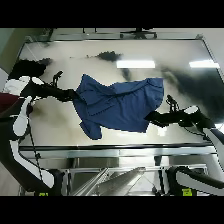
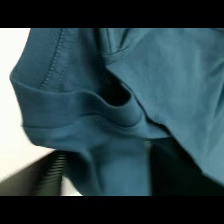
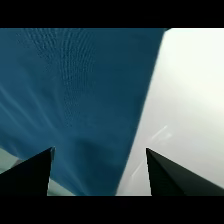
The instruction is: Fold the shirts.
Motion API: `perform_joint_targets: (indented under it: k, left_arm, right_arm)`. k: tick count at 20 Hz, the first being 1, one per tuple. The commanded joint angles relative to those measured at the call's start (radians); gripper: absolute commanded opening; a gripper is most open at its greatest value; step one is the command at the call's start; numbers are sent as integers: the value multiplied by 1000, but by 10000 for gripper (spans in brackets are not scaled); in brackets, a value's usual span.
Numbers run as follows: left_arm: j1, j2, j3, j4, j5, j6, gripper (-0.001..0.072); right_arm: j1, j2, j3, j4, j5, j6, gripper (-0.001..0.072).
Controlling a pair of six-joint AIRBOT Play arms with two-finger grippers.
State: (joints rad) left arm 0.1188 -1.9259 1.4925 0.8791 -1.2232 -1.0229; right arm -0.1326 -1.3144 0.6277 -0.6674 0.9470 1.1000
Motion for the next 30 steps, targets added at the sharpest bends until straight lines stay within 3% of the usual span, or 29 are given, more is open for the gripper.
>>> perform_joint_targets:
  k: [1, 2, 4, 6, 9, 11, 14, 17, 21, 23, 25, 27, 30]
  left_arm:
    - [-5, -22, 20, -12, -39, 2, 280]
    - [-5, -22, 20, -18, -45, 2, 179]
    - [-11, -22, 20, -19, -75, 4, 24]
    - [-12, -16, 23, -38, -120, 5, 22]
    - [1, 68, 23, -166, -201, 47, 20]
    - [21, 193, 23, -318, -320, 84, 20]
    - [73, 471, 23, -631, -481, 116, 20]
    - [163, 781, 59, -876, -475, 134, 22]
    - [394, 1055, 214, -896, -396, 132, 23]
    - [549, 1115, 234, -896, -359, 103, 24]
    - [642, 1117, 227, -896, -373, 72, 24]
    - [634, 1087, 162, -895, -374, 71, 24]
    - [476, 986, -6, -807, -354, 57, 24]
  right_arm:
    - [42, -60, -6, 55, -45, -26, 641]
    - [45, -78, -6, 102, -41, -64, 615]
    - [49, -89, -6, 199, -23, -161, 208]
    - [48, -80, 6, 250, 4, -196, 33]
    - [23, -9, 75, 234, 112, -196, 15]
    - [-48, 103, 166, 235, 262, -179, 15]
    - [-212, 357, 352, 285, 405, -153, 15]
    - [-386, 594, 558, 378, 426, -153, 15]
    - [-544, 795, 745, 380, 306, -193, 15]
    - [-564, 829, 761, 381, 233, -208, 15]
    - [-563, 806, 761, 396, 257, -207, 15]
    - [-562, 734, 760, 482, 333, -216, 15]
    - [-509, 600, 712, 555, 394, -236, 15]
